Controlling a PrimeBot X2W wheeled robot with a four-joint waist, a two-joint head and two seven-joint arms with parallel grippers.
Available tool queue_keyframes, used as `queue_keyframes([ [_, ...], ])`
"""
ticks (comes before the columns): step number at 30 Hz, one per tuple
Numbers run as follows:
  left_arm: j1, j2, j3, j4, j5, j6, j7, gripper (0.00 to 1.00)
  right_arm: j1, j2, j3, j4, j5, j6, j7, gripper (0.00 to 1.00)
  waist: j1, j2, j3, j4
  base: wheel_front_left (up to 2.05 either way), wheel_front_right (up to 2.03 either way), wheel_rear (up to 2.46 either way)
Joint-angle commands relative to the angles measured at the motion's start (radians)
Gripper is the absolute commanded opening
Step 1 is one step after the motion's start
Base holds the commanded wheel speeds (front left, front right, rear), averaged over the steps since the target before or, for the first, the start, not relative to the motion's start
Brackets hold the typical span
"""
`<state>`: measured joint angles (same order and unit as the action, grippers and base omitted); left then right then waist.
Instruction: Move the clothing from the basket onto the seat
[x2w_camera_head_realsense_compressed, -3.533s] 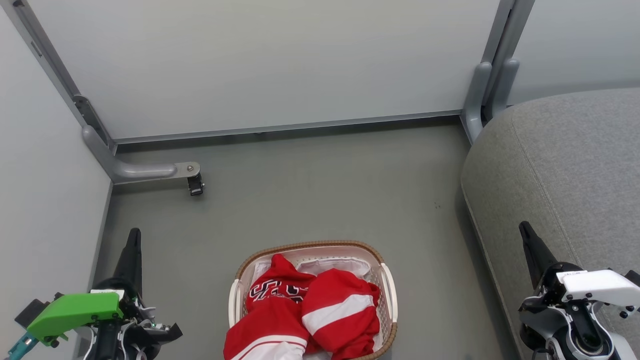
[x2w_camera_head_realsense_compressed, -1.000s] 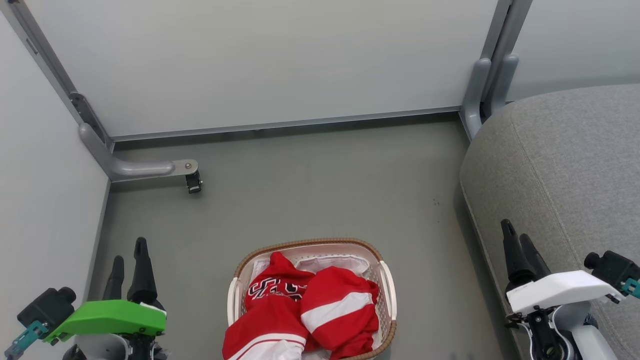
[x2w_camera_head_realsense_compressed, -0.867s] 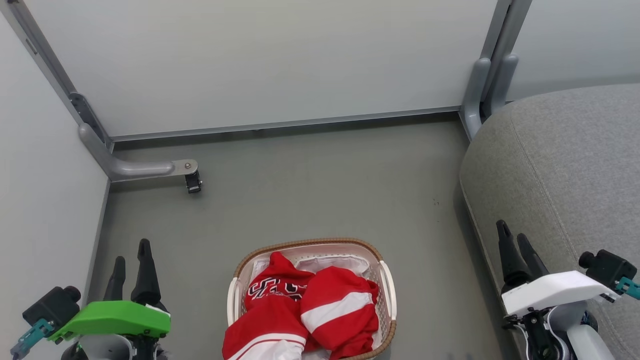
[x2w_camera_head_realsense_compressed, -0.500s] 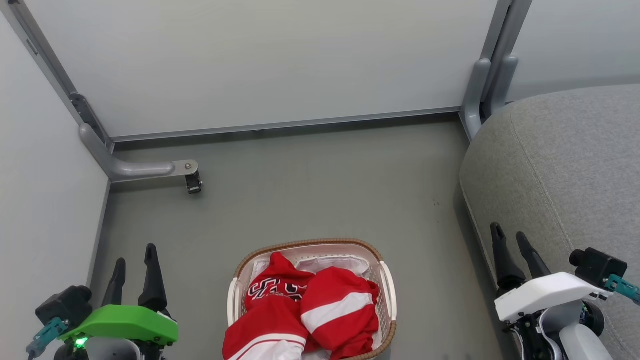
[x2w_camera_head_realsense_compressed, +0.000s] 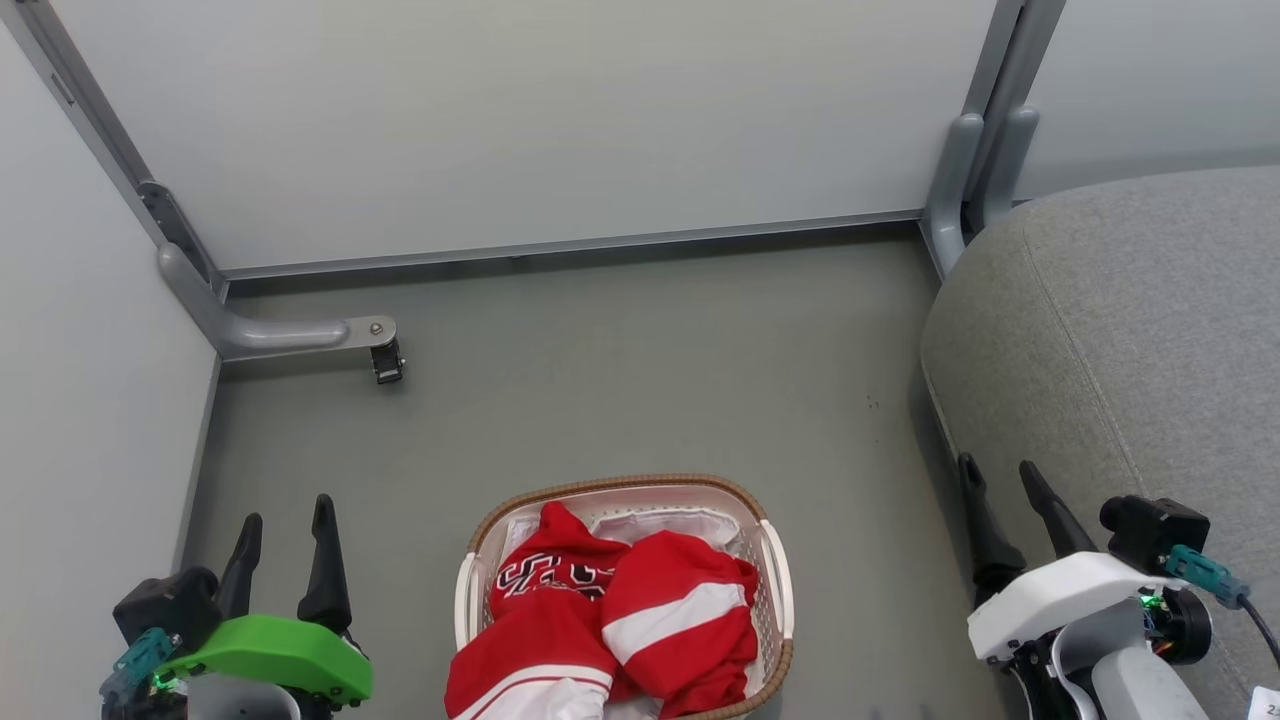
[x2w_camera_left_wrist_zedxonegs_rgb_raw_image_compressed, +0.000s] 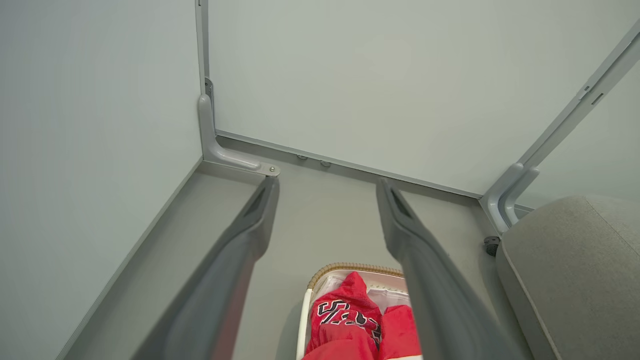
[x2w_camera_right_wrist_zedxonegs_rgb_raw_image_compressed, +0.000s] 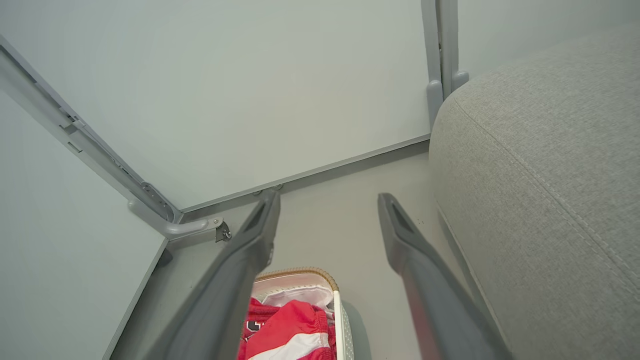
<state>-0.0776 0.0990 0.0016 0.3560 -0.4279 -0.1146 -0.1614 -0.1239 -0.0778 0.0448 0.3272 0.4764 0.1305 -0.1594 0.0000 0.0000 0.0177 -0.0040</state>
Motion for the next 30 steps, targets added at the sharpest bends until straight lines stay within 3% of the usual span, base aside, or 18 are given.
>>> queue_keyframes([
  [1,0.002,0.01,0.0,-0.006,0.026,0.001,-0.009,1.0,-0.016,-0.006,0.01,0.007,-0.03,0.0,-0.012,1.0,0.0,0.0,-0.001,-0.001,0.0,0.0,0.0],
  [30,0.041,-0.014,0.014,0.009,0.251,0.002,-0.072,1.0,-0.007,0.009,0.015,0.039,-0.311,0.0,-0.075,1.0,0.0,0.0,-0.004,-0.008,0.0,0.0,0.0],
])
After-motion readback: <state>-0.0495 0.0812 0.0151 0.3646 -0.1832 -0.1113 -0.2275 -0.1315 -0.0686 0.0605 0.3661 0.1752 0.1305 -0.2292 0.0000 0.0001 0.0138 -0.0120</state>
